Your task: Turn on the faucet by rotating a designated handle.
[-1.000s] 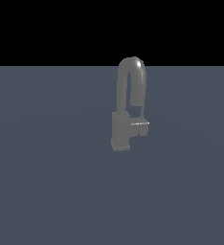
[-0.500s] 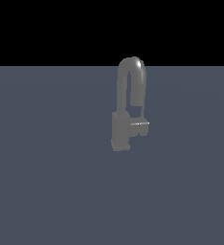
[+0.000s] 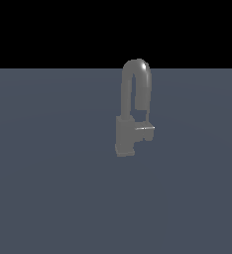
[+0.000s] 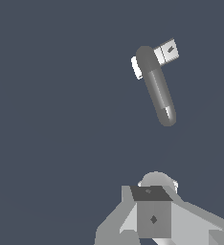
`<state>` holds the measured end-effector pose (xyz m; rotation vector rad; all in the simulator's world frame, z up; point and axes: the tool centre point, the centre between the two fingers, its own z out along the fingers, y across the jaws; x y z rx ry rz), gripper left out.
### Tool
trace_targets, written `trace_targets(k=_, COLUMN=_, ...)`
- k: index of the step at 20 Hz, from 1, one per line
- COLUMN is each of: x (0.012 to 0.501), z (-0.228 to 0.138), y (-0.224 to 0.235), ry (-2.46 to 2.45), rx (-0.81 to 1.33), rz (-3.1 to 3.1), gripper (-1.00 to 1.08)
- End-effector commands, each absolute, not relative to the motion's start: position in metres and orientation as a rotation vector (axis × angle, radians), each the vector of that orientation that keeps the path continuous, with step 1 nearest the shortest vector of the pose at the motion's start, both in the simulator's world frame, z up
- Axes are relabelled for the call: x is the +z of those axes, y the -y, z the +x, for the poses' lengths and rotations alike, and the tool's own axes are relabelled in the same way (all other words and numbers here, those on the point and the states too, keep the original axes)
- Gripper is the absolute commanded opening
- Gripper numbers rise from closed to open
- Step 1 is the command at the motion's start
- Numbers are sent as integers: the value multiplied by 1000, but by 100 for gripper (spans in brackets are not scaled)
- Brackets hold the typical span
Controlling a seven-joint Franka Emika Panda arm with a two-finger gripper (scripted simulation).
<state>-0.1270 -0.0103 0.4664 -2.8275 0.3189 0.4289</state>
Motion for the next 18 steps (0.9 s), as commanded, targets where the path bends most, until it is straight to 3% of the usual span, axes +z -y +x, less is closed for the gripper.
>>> trace_targets(k=1, x=460, z=-114, y=14, ry=-361, rx=477, rz=-2785, gripper=-100)
trace_targets(k=18, x=398, z=-34, y=47, ry=-627, rx=784, rz=-2448, gripper=-100)
